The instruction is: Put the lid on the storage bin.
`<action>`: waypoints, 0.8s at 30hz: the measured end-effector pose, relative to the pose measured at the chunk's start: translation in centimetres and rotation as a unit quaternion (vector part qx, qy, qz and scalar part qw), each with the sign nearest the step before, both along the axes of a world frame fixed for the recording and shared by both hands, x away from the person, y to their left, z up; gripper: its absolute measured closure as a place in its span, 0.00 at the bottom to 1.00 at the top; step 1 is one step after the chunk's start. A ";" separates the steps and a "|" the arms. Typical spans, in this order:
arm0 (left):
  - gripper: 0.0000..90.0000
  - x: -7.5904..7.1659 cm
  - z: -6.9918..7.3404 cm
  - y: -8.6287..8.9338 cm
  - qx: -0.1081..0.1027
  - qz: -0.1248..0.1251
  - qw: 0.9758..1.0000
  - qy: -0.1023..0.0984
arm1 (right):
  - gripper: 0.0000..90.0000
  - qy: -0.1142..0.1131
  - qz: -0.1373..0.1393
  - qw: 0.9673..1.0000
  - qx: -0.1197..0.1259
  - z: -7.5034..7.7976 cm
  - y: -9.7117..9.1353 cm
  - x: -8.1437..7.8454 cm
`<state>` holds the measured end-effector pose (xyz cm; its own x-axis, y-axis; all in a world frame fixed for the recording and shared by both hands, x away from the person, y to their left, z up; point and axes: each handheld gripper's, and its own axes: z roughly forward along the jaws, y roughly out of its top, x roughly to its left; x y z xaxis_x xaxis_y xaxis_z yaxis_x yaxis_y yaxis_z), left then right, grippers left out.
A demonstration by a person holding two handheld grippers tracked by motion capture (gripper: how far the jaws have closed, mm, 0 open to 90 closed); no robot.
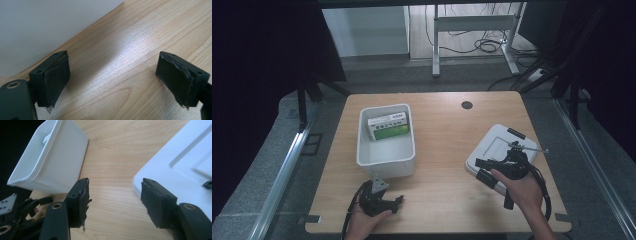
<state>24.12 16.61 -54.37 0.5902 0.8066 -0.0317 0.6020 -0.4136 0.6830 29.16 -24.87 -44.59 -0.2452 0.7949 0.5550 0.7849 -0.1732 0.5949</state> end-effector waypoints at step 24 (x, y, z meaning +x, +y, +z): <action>0.13 0.0 0.0 0.0 0.000 0.000 1.000 0.000 | 0.45 0.084 -0.092 0.990 -0.067 2.1 -2.9 6.1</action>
<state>24.11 16.64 -54.36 0.5904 0.8065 -0.0319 0.6022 -0.4138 0.6827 35.21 -27.81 -42.48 -0.0021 0.8871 0.4616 0.8369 -0.2511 0.4864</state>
